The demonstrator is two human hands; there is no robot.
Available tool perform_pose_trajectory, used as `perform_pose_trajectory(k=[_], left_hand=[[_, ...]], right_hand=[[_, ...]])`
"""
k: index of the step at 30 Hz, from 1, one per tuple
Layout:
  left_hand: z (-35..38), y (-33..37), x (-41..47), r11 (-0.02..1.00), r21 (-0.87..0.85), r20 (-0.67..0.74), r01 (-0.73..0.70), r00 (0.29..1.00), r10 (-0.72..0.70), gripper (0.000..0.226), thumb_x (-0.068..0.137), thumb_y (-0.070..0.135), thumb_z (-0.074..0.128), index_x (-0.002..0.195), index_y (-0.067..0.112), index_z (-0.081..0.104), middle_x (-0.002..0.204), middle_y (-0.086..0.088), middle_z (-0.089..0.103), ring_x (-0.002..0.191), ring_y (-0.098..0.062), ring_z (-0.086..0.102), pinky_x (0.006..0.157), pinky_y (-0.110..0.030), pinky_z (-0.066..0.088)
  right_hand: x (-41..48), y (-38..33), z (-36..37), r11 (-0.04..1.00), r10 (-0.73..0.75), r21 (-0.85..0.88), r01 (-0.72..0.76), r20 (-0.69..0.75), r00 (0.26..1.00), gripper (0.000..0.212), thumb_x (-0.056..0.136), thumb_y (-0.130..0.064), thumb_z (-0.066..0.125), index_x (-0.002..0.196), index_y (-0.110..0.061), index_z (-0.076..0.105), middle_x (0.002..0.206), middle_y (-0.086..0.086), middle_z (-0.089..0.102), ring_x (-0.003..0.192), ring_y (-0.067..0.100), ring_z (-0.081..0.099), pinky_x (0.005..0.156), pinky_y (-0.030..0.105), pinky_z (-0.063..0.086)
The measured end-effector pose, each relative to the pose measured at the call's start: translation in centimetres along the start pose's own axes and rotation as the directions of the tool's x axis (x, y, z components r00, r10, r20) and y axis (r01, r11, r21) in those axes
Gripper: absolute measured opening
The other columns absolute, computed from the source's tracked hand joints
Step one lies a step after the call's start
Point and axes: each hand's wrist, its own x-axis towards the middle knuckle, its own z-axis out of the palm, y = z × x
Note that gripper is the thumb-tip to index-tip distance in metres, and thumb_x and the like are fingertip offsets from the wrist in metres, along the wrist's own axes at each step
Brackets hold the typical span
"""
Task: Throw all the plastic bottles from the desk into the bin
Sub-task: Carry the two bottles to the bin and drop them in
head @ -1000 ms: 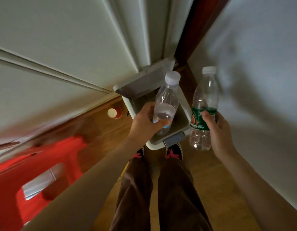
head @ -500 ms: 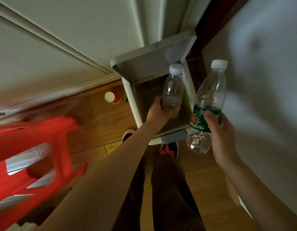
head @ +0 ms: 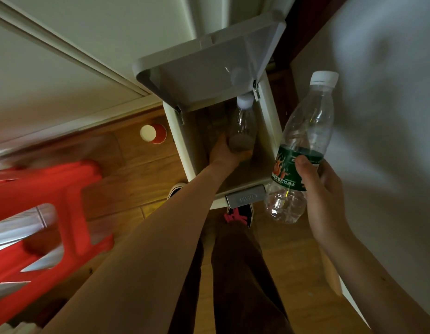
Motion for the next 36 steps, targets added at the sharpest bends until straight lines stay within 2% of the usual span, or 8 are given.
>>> perform_pose_trajectory(k=[7,11,14,19,23,28,30,36], left_hand=[[-1.9,2.2,-3.8,0.959,0.25,-0.031,-0.132,0.989,0.144,0.052,0.092,0.029,0.06,0.139,0.017,0.042,0.129,-0.006,0.057,0.113,-0.023,0.058,0.08,-0.026,0.044],[-5.4,2.4,-8.4,0.805,0.39,-0.145,-0.448,0.833,0.534,0.035,0.097,0.023,0.049,0.13,0.011,0.053,0.124,-0.006,0.059,0.11,-0.018,0.06,0.088,-0.027,0.051],[-7.7,1.3,-9.3,0.761,0.446,-0.307,-0.471,0.719,0.624,0.031,0.097,0.02,0.049,0.123,0.008,0.057,0.116,-0.008,0.059,0.107,-0.02,0.057,0.09,-0.035,0.052],[-8.6,-0.1,-7.8,0.873,0.39,-0.434,-0.295,0.777,0.456,0.045,0.097,0.026,0.046,0.137,0.004,0.042,0.129,-0.016,0.043,0.113,-0.026,0.049,0.095,-0.035,0.045],[-8.4,-0.7,-6.2,0.956,0.182,-0.414,-0.229,0.864,0.286,0.037,0.099,0.033,0.038,0.126,0.007,0.046,0.112,-0.009,0.051,0.084,-0.012,0.051,0.072,-0.022,0.05],[-7.9,-1.6,-5.1,0.975,0.047,-0.422,-0.218,0.88,0.217,0.027,0.101,0.031,0.036,0.101,0.005,0.045,0.079,0.004,0.046,0.063,-0.008,0.044,0.051,-0.015,0.036],[-7.9,-2.1,-4.8,0.971,0.024,-0.407,-0.238,0.885,0.226,0.023,0.1,0.032,0.036,0.096,0.01,0.041,0.076,0.001,0.046,0.06,-0.011,0.043,0.052,-0.021,0.034],[-8.3,-2.5,-4.8,0.969,-0.047,-0.332,-0.244,0.919,0.215,0.023,0.1,0.036,0.039,0.098,0.013,0.041,0.08,-0.003,0.05,0.061,-0.009,0.046,0.053,-0.02,0.041]], right_hand=[[-0.4,-0.9,0.5,0.999,0.004,-0.034,-0.004,-0.007,1.0,0.056,0.087,-0.033,0.052,0.134,-0.002,0.049,0.113,0.005,0.068,0.092,0.002,0.07,0.069,0.01,0.052],[-0.6,-2.1,1.4,0.999,0.045,-0.011,-0.045,-0.009,0.999,0.056,0.084,-0.034,0.056,0.129,-0.001,0.054,0.104,0.001,0.069,0.088,0.003,0.071,0.068,0.012,0.053],[-0.8,-3.0,2.3,0.999,0.013,-0.051,-0.016,-0.043,0.999,0.05,0.082,-0.036,0.059,0.121,-0.004,0.058,0.099,-0.002,0.07,0.084,0.0,0.07,0.065,0.012,0.053],[-0.8,-3.7,3.5,0.987,-0.092,-0.138,0.085,-0.046,0.995,0.048,0.086,-0.034,0.068,0.121,-0.003,0.057,0.1,-0.001,0.068,0.084,-0.004,0.066,0.067,0.008,0.05],[-0.3,-3.0,4.2,0.978,-0.139,-0.158,0.139,0.009,0.99,0.054,0.078,-0.034,0.074,0.122,-0.006,0.056,0.112,0.005,0.068,0.099,0.01,0.067,0.078,0.016,0.053],[1.2,-2.2,5.2,0.94,-0.194,-0.25,0.231,0.163,0.967,0.052,0.078,-0.035,0.074,0.122,-0.047,0.05,0.125,-0.011,0.061,0.114,0.012,0.062,0.09,0.025,0.055],[2.3,-1.2,5.3,0.916,-0.17,-0.328,0.232,0.206,0.964,0.057,0.077,-0.035,0.076,0.128,-0.034,0.052,0.124,-0.024,0.057,0.118,0.011,0.059,0.094,0.034,0.055],[5.0,0.4,7.2,0.739,-0.027,-0.621,0.259,0.358,0.933,0.071,0.071,-0.048,0.073,0.132,-0.02,0.051,0.127,-0.003,0.059,0.119,0.011,0.054,0.096,0.025,0.046]])
